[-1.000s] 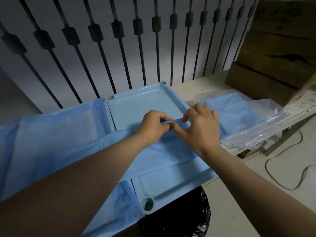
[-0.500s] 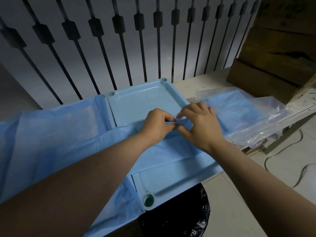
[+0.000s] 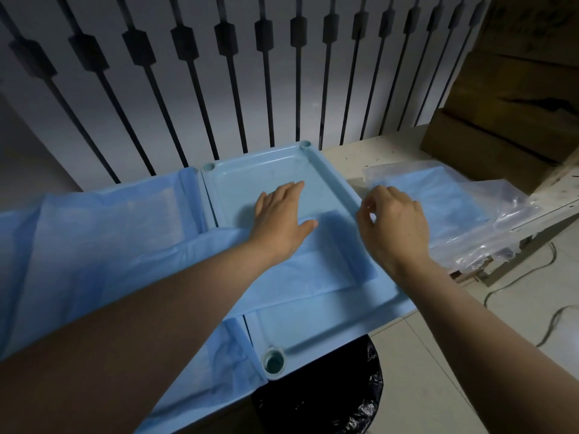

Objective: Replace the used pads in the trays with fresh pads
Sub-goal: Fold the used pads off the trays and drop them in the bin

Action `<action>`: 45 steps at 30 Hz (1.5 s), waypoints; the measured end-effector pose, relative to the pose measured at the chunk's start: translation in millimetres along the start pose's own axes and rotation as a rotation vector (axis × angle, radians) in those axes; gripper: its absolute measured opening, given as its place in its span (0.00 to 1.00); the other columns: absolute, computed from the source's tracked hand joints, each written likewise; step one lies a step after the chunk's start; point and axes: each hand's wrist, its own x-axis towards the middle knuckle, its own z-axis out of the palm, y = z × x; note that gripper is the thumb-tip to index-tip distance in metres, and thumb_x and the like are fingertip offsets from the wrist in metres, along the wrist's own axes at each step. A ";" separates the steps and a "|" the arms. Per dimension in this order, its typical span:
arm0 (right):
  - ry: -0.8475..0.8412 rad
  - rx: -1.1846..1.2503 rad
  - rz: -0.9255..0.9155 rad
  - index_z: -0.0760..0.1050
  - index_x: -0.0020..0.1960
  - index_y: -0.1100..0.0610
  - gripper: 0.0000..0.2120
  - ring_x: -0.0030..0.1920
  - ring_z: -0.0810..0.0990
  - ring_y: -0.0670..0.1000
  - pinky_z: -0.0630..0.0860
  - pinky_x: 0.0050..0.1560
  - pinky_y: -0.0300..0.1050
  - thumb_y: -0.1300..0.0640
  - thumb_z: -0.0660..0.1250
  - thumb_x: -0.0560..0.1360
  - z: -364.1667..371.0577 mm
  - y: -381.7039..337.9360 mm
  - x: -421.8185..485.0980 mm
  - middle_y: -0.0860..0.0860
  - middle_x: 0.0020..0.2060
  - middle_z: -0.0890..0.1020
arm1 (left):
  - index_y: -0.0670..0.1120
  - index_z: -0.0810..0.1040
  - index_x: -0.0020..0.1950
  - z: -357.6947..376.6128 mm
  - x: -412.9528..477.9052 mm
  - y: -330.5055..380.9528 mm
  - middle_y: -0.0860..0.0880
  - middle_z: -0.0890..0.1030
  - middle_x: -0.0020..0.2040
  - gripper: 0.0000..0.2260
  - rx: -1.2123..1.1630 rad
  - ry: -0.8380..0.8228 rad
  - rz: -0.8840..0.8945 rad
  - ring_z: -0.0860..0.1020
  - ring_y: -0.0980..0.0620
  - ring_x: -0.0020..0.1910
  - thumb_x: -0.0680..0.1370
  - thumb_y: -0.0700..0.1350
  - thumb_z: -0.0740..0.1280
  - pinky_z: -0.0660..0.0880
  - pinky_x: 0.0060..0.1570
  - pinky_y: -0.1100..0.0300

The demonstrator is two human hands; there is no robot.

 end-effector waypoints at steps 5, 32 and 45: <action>-0.156 0.170 -0.212 0.79 0.53 0.61 0.16 0.50 0.78 0.65 0.74 0.50 0.56 0.59 0.57 0.70 26.7 -33.5 -29.5 0.59 0.48 0.81 | 0.49 0.58 0.77 -9.6 -51.5 -25.4 0.51 0.53 0.79 0.22 0.355 -0.082 0.062 0.50 0.53 0.78 0.83 0.52 0.54 0.38 0.75 0.52; -0.638 0.106 -0.427 0.41 0.79 0.51 0.29 0.78 0.37 0.49 0.36 0.75 0.50 0.46 0.45 0.82 69.5 -165.1 -69.3 0.46 0.78 0.40 | 0.46 0.42 0.79 -19.7 -145.0 -117.7 0.50 0.40 0.79 0.40 0.401 -0.115 -0.124 0.35 0.53 0.77 0.69 0.62 0.30 0.35 0.75 0.49; -0.651 0.263 -0.230 0.43 0.79 0.52 0.31 0.78 0.45 0.47 0.39 0.77 0.48 0.44 0.49 0.82 76.0 -158.0 -74.1 0.50 0.79 0.49 | 0.45 0.43 0.79 -64.5 -150.2 -210.6 0.49 0.42 0.80 0.32 0.445 -0.109 -0.436 0.40 0.53 0.78 0.81 0.63 0.43 0.38 0.75 0.51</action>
